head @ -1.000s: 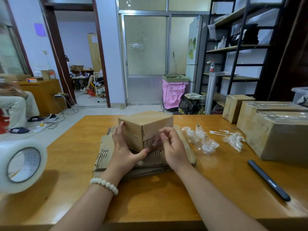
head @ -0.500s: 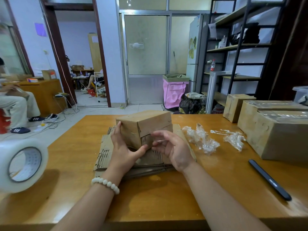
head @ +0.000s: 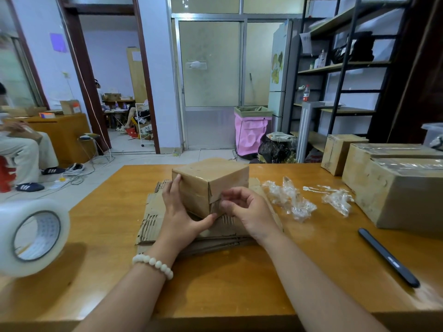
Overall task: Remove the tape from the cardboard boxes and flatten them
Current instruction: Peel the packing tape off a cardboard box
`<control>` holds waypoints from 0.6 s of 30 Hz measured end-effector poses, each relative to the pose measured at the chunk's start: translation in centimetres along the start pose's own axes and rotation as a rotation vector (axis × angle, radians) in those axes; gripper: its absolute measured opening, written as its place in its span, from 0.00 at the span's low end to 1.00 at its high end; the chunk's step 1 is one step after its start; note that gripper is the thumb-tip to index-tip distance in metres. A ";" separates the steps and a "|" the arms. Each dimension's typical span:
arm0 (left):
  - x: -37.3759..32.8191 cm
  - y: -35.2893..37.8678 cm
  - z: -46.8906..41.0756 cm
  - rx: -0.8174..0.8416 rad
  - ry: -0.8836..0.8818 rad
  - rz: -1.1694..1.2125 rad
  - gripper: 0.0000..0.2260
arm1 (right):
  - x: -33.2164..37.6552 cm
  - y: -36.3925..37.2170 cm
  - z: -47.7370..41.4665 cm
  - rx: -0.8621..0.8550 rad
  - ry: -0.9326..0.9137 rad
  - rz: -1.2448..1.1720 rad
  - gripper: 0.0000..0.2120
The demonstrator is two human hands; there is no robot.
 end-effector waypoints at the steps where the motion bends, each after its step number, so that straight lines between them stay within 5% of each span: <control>1: 0.1 0.1 0.0 0.009 0.015 -0.007 0.55 | -0.2 -0.1 -0.1 -0.016 -0.028 0.096 0.09; 9: -0.4 0.3 0.2 0.016 0.028 0.036 0.54 | -1.4 -0.1 -0.3 -0.101 -0.047 0.373 0.05; 14: -0.2 -0.2 0.2 0.043 -0.023 0.115 0.51 | -0.9 -0.6 -0.3 -0.199 0.010 0.129 0.06; 18: 0.3 0.2 -0.2 0.096 -0.014 0.087 0.55 | -0.8 -0.3 0.2 -0.133 -0.159 0.353 0.04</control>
Point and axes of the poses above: each hand's wrist, its own z-axis away from the middle knuckle, its own y-axis out of the palm, x = y × z, the point moved 2 cm from there along -z, towards the middle knuckle, and after that the axes turned 10 degrees about -y, right-handed, at the moved point
